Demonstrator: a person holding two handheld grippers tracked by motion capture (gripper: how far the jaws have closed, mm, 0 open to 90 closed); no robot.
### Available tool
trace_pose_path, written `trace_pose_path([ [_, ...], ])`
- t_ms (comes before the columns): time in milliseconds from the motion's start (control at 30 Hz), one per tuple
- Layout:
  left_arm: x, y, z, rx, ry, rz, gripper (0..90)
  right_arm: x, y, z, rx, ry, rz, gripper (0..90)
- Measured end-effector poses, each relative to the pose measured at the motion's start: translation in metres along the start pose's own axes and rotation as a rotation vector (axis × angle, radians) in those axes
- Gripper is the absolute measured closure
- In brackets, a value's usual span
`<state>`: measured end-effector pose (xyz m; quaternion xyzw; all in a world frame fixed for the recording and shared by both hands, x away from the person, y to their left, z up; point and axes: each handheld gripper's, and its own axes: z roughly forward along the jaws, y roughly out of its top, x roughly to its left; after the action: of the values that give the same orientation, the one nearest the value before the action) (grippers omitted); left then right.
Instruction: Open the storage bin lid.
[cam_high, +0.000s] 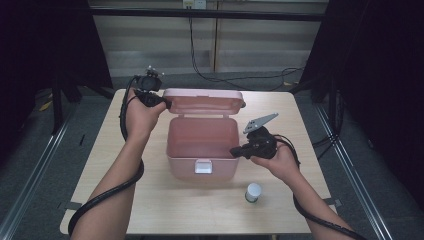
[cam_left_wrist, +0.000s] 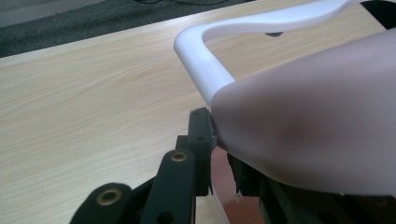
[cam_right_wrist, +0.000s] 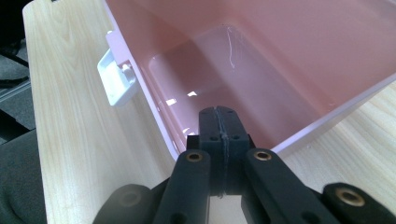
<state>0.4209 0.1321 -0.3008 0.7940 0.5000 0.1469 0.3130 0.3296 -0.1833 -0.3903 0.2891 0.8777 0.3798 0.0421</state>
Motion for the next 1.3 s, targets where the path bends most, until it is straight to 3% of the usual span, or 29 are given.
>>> trace_pose_path([
  [600,0.005,0.011,0.005,0.015,-0.004,-0.046,80.6,0.000,-0.003,0.000,-0.014,0.012,-0.003,90.0],
  [867,0.007,0.015,0.008,0.000,0.008,-0.053,82.5,0.000,-0.003,-0.001,-0.014,0.012,0.000,90.0],
  [1167,0.008,0.022,0.012,0.019,0.024,-0.048,85.1,-0.001,-0.003,0.000,-0.023,0.019,0.005,90.0],
  [1300,0.010,0.025,0.014,0.021,0.020,-0.066,85.3,-0.001,-0.004,-0.001,-0.025,0.021,0.005,89.9],
])
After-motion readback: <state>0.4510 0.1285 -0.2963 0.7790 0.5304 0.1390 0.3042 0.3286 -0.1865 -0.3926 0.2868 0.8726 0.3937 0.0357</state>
